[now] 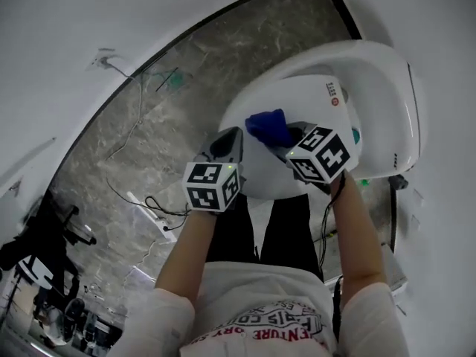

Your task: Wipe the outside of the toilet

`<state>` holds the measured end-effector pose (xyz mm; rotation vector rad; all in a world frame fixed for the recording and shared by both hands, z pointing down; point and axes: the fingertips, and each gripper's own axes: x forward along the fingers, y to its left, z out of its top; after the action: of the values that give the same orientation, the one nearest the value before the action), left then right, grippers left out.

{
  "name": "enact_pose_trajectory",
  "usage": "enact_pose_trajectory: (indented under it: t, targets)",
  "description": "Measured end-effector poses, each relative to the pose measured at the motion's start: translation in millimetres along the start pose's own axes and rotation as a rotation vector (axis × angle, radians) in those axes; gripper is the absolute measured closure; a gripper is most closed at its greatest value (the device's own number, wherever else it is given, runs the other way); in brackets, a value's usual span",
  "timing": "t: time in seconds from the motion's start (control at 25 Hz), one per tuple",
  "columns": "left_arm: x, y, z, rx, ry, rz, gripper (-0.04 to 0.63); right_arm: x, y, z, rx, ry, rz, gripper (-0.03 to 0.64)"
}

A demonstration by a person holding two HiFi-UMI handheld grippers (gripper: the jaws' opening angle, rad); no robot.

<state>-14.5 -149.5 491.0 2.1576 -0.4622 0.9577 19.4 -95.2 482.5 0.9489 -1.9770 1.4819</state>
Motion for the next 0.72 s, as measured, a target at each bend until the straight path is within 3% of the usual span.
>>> enact_pose_trajectory:
  t: [0.24, 0.36, 0.72]
  targets:
    - [22.6, -59.0, 11.8, 0.205, 0.106, -0.104, 0.589, -52.5, -29.3, -29.9, 0.197, -0.243, -0.119, 0.545]
    - [37.5, -93.2, 10.0, 0.27, 0.154, -0.148, 0.589, -86.1, -45.3, -57.8, 0.286, -0.361, -0.189, 0.545]
    - [80.2, -249.1, -23.2, 0.545, 0.262, -0.325, 0.589, -190.2, -59.6, -210.7, 0.527, -0.626, -0.427, 0.545]
